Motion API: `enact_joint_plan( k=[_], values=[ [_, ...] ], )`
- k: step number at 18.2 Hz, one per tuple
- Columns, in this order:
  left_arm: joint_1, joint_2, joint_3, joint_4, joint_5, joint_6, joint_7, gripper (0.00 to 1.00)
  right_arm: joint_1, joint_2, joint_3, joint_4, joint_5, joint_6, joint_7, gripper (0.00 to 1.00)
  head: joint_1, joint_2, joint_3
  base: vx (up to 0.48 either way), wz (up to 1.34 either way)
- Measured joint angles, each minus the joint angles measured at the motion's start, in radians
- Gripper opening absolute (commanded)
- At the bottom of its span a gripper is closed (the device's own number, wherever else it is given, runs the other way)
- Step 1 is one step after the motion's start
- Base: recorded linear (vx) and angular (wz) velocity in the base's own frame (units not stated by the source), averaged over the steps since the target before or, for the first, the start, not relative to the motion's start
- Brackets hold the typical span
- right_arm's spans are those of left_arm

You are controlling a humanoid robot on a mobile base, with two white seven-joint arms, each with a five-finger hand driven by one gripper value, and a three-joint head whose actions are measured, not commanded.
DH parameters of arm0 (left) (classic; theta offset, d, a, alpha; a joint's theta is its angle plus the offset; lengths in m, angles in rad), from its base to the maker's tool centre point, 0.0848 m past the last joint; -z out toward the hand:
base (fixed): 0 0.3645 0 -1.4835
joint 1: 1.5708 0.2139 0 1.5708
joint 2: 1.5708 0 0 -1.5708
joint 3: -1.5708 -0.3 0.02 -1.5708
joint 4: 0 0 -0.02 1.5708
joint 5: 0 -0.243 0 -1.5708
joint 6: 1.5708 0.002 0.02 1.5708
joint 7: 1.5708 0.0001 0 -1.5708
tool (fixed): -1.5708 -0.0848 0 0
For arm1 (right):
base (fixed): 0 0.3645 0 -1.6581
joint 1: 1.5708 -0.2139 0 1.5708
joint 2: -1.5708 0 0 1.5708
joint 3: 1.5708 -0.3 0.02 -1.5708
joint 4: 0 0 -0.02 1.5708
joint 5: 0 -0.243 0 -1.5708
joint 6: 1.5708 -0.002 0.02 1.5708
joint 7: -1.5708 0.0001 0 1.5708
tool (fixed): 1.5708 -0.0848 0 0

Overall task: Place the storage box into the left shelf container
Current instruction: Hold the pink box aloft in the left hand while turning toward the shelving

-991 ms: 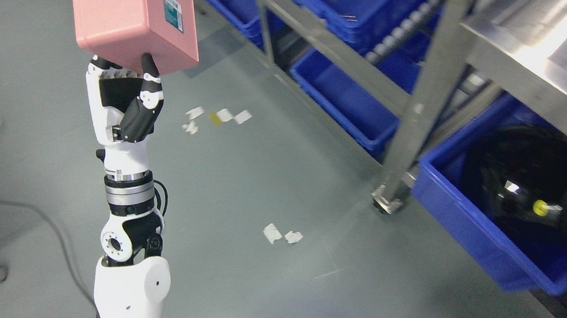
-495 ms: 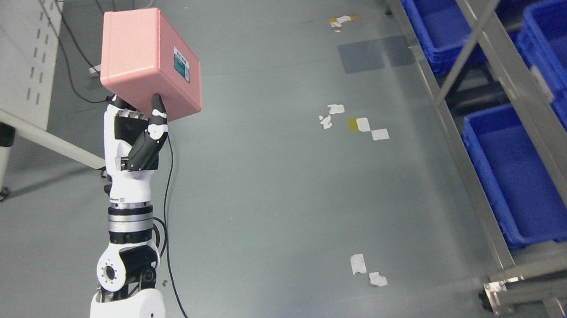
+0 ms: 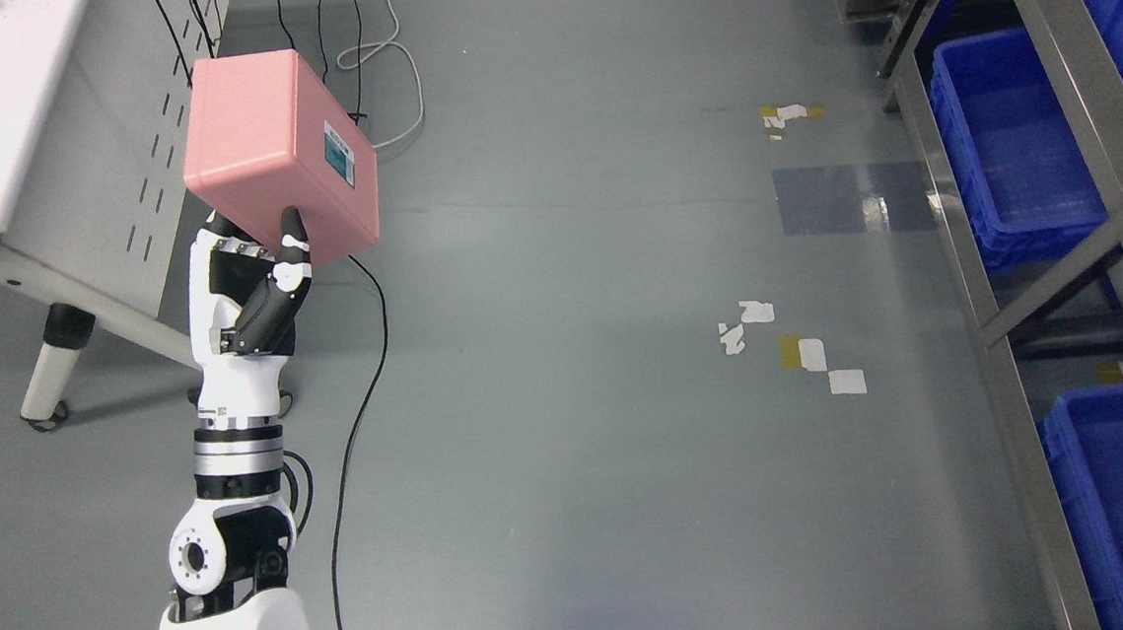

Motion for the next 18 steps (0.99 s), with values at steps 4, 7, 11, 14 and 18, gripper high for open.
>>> enact_joint_plan(
  k=[4,7,11,14,18],
  values=[
    [0.006,0.0,0.016,-0.003,0.0,-0.003,-0.004,0.06,0.0,0.0,0.0,0.0,0.0,0.0,0.0,1.0,0.0,0.0,0.0,0.495,-0.03],
    [0.008,-0.001,0.025,-0.004,0.0,-0.018,-0.005,0.06,0.0,0.0,0.0,0.0,0.0,-0.001,-0.001,1.0,0.0,0.0,0.0,0.518,0.01],
    [0.01,-0.001,0.029,-0.006,0.001,-0.036,-0.005,0.06,0.0,0.0,0.0,0.0,0.0,-0.001,-0.001,1.0,0.0,0.0,0.0,0.554,0.0],
    [0.017,-0.001,0.026,-0.006,0.0,-0.045,-0.019,0.06,0.0,0.0,0.0,0.0,0.0,-0.001,-0.001,1.0,0.0,0.0,0.0,0.512,0.04],
    [0.026,-0.001,0.011,-0.007,0.0,-0.065,-0.03,0.06,0.0,0.0,0.0,0.0,0.0,-0.001,-0.001,1.0,0.0,0.0,0.0,0.521,0.02]
  ],
)
